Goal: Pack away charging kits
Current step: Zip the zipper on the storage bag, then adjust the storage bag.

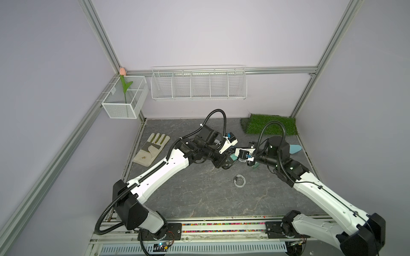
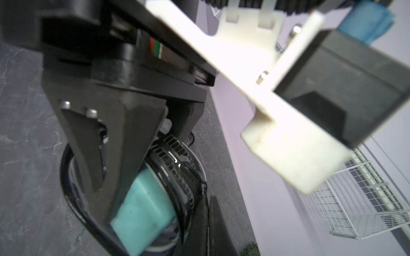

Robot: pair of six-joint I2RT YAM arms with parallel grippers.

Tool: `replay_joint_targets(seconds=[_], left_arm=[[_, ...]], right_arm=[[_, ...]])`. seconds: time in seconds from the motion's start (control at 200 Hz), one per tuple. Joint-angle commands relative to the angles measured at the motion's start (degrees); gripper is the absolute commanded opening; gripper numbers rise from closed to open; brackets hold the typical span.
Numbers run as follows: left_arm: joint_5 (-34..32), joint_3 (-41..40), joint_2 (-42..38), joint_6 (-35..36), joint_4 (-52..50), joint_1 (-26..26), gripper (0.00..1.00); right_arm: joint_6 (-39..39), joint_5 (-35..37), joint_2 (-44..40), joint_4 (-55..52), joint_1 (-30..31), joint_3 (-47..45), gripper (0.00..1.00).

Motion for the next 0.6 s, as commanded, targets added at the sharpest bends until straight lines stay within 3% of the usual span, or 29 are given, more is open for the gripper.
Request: replay_joint_targets(seconds=[0.0,0.085,0.18,0.495,0.595], left_arm=[[-3.50,-2.62,-3.03,-2.33,-1.24,-1.19,0.42],[-5.07,-4.88,-5.38,-3.69,2.98,-0.99,0.58],[-4.92,-7.59,-8.08,-5.25,8.63,-0.70,0.66],[-12.22,-14.58,-15.53,-13.00,30.39,0.48,0.78],[-11.60,-16.38,-17.09,-15.03,37.02,1.40,0.78]], right_arm=[[2.76,6.58,-0.53,13.80,-1.22,-1.03,0.06],[6.15,6.58,-0.39,16.39,-1.21,-1.03,0.06],[10.42,8.10,0.44,18.95,-1.29,-1.03,0.06],[17.40,5.26,0.04,21.47,-0.39,-1.03,0.06],[17.84,4.66,-0.60,20.86,0.49,-0.97,0.06]])
